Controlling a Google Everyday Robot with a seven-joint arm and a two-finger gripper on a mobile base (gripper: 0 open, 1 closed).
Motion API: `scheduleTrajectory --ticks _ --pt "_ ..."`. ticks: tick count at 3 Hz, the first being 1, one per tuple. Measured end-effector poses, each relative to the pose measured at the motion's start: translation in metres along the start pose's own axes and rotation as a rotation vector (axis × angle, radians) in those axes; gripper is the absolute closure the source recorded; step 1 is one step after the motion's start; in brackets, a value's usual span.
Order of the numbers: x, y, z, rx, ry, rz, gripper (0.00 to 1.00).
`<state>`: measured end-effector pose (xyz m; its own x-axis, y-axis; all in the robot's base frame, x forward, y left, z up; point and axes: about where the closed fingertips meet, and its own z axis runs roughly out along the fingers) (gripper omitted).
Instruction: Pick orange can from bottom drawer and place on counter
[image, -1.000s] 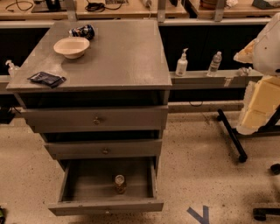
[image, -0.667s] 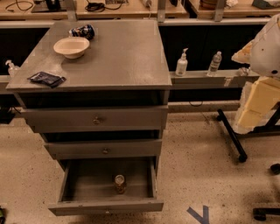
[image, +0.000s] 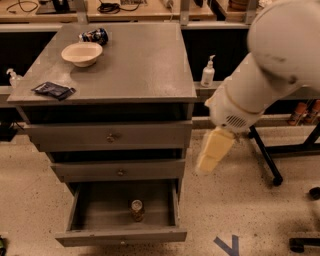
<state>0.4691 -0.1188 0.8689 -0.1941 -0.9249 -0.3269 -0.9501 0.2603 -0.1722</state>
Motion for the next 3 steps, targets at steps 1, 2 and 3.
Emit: scheduleTrajectory --ticks 1,2,3 --pt "-0.008 -0.002 0.018 0.031 -0.026 -0.006 0.00" --pt "-0.006 -0.008 0.037 0.003 -0.017 0.015 0.00" --pt "0.008 0.019 0.110 -0.112 -0.064 0.056 0.00"
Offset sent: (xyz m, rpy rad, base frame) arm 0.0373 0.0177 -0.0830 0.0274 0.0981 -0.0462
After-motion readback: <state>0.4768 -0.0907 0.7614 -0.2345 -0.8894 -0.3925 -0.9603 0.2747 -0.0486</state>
